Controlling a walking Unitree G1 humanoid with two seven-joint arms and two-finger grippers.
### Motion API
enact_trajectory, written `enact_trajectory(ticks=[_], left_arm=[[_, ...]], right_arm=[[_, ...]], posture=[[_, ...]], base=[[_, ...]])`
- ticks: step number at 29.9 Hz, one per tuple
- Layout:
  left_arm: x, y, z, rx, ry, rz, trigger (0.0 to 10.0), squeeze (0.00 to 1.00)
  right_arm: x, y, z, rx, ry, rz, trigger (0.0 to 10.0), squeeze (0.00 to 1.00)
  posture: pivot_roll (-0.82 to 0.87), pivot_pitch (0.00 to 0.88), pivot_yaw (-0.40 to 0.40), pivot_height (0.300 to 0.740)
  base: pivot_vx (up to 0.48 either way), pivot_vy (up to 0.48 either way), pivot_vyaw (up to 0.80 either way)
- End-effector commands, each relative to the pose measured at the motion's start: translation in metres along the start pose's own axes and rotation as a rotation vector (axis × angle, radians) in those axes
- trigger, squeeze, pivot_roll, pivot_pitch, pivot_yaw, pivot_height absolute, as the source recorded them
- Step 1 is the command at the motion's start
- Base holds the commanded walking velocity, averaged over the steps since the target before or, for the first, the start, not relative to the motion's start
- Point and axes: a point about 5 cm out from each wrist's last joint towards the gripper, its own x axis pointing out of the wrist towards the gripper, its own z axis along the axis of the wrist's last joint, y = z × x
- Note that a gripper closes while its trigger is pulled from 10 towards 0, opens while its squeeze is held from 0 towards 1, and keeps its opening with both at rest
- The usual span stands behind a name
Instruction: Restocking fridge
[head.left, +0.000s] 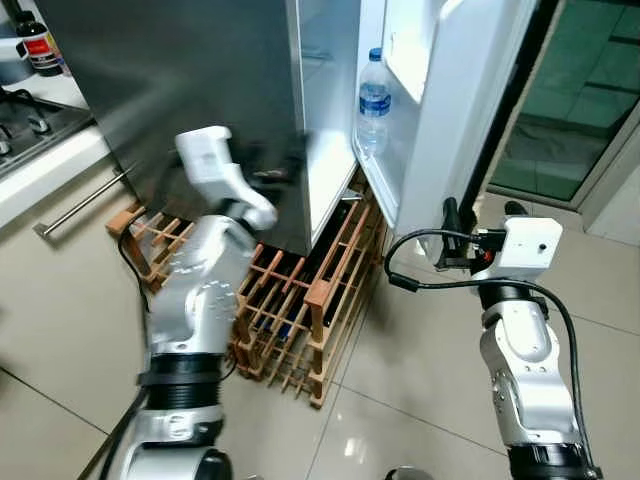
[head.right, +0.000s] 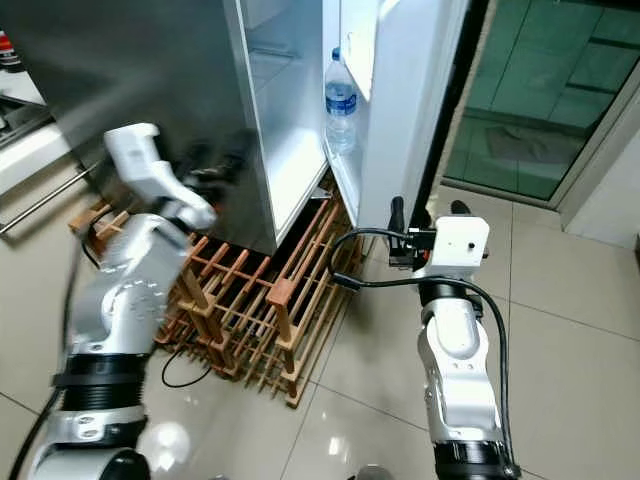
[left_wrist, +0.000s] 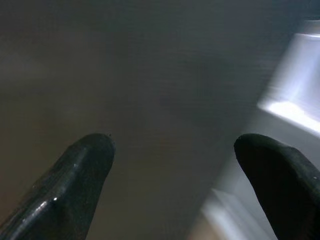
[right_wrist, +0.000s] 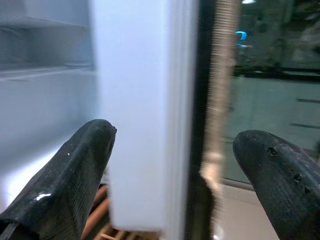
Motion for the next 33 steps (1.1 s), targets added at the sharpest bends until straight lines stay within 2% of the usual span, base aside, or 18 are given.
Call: enact_trajectory(ticks=[1,3,4,7,11,13,15,18,22,24,28,29,30,31,32,33], left_arm=[[0.0,0.014,-0.004,0.063,0.009,0.123,10.0,0.0],[0.0,0.028,-0.005,0.158,0.023,0.238,10.0,0.0],[0.0,0.028,-0.005,0.158,0.023,0.238,10.0,0.0],[0.001,0.035,-0.008,0.244,0.039,0.307,10.0,0.0],[-0.001,0.044,-0.008,0.264,0.042,0.359,10.0,0.0],[-0.001,0.044,-0.008,0.264,0.042,0.359,10.0,0.0],[-0.003,0.048,-0.008,0.28,0.044,0.375,10.0,0.0],[-0.006,0.052,-0.007,0.303,0.049,0.383,10.0,0.0],[-0.006,0.052,-0.006,0.316,0.05,0.382,10.0,0.0],[-0.005,0.051,-0.007,0.316,0.062,0.375,10.0,0.0],[-0.005,0.051,-0.008,0.316,0.065,0.372,10.0,0.0],[-0.003,0.048,-0.009,0.311,0.071,0.358,10.0,0.0],[-0.001,0.042,-0.013,0.302,0.08,0.334,10.0,0.0],[-0.001,0.042,-0.013,0.302,0.08,0.334,10.0,0.0],[0.0,0.038,-0.016,0.295,0.089,0.322,10.0,0.0],[0.0,0.038,-0.016,0.295,0.089,0.322,10.0,0.0]], right_arm=[[0.009,0.01,0.003,0.026,-0.014,0.053,10.0,0.0],[0.022,0.015,0.005,0.024,-0.014,0.1,10.0,0.0],[0.022,0.015,0.005,0.024,-0.014,0.1,10.0,0.0],[0.039,0.012,0.006,0.031,-0.008,0.108,10.0,0.0],[0.055,0.014,0.01,0.045,-0.005,0.136,10.0,0.0],[0.055,0.014,0.01,0.045,-0.005,0.136,10.0,0.0],[0.065,0.017,0.009,0.059,0.014,0.163,10.0,0.0],[0.078,0.014,0.005,0.124,0.054,0.13,10.0,0.0],[0.082,0.009,0.007,0.118,0.051,0.106,10.0,0.0],[0.083,-0.002,0.008,0.081,0.045,0.078,10.0,0.0],[0.083,-0.004,0.008,0.071,0.043,0.072,10.0,0.0],[0.082,-0.015,0.008,0.05,0.039,0.048,10.0,0.0],[0.078,-0.038,0.008,0.012,0.036,-0.005,10.0,0.0],[0.078,-0.038,0.008,0.012,0.036,-0.005,10.0,0.0],[0.072,-0.055,0.008,-0.018,0.033,-0.049,10.0,0.0],[0.072,-0.055,0.008,-0.018,0.033,-0.049,10.0,0.0]], posture=[[-0.11,0.0,0.05,0.736],[-0.11,0.0,0.049,0.736],[-0.11,0.0,0.049,0.736],[-0.1,0.0,0.046,0.736],[-0.08,0.0,0.048,0.736],[-0.08,0.0,0.048,0.736],[-0.06,0.0,0.052,0.736],[-0.04,0.0,0.059,0.736],[-0.04,0.0,0.067,0.736],[-0.05,0.0,0.082,0.736],[-0.05,0.0,0.082,0.736],[-0.07,0.0,0.09,0.736],[-0.09,0.0,0.097,0.736],[-0.09,0.0,0.097,0.736],[-0.11,0.0,0.098,0.736],[-0.11,0.0,0.098,0.736]], base=[[0.0,0.0,0.0],[0.0,0.0,0.0],[0.0,0.0,0.0],[0.0,0.0,0.0],[0.0,0.0,0.0],[0.0,0.0,0.0],[0.0,0.0,0.0],[0.0,0.0,0.0],[0.0,0.0,0.0],[0.0,0.0,0.0],[0.0,0.0,0.0],[0.0,0.0,0.0],[0.0,0.0,0.0],[0.0,0.0,0.0],[0.0,0.0,0.0],[0.0,0.0,0.0]])
